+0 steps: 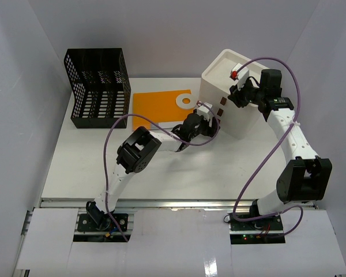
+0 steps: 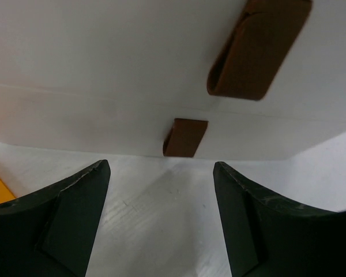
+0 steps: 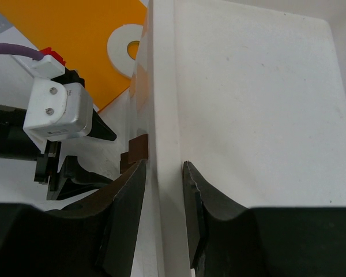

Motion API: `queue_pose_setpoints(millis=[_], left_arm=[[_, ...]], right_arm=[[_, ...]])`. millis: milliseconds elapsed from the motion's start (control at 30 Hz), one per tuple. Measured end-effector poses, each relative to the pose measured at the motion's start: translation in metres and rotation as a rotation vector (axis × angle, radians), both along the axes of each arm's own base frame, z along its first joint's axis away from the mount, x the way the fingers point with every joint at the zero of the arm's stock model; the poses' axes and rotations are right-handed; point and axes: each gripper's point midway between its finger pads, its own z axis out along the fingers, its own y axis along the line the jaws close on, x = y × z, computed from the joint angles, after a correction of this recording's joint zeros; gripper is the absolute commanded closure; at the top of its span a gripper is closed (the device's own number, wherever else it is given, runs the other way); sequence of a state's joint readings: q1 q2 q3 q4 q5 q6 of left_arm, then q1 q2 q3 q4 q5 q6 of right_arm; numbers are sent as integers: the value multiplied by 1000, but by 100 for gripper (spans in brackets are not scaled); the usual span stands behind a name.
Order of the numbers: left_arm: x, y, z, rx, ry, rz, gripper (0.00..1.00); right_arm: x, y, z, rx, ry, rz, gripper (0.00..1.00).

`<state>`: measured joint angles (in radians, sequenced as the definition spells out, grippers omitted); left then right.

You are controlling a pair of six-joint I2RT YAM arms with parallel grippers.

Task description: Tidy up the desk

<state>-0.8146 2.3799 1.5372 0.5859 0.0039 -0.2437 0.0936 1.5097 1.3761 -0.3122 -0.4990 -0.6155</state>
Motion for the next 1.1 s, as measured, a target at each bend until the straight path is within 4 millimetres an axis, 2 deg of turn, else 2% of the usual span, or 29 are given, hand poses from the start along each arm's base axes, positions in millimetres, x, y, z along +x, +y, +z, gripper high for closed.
queue_pose_setpoints(millis=[167,300,333,433,500,633,833,1100], left_arm=[[11,-6,0,-2,-22,19,39],[15,-11,7,-9,-35,17,71],[15,-12,7,-9,-33,13,73],[12,-16,8,-6,-30,0,89],[10,-18,8,-4,-29,-6,95],[10,-18,8,-6,-26,-10,100],[-3,-8,6,-17,-37,-25,100],[-53,33,8,30,-17,-74,100]], right_arm=[[-1,1,0,4,0,7,62],[-2,2,0,9,-2,14,62],[-2,2,0,10,-3,15,62],[-2,2,0,11,-5,16,62],[-2,2,0,12,-5,17,62],[-1,1,0,16,-7,20,62],[-1,0,-1,20,-6,19,62],[1,-4,-2,41,-2,29,61]])
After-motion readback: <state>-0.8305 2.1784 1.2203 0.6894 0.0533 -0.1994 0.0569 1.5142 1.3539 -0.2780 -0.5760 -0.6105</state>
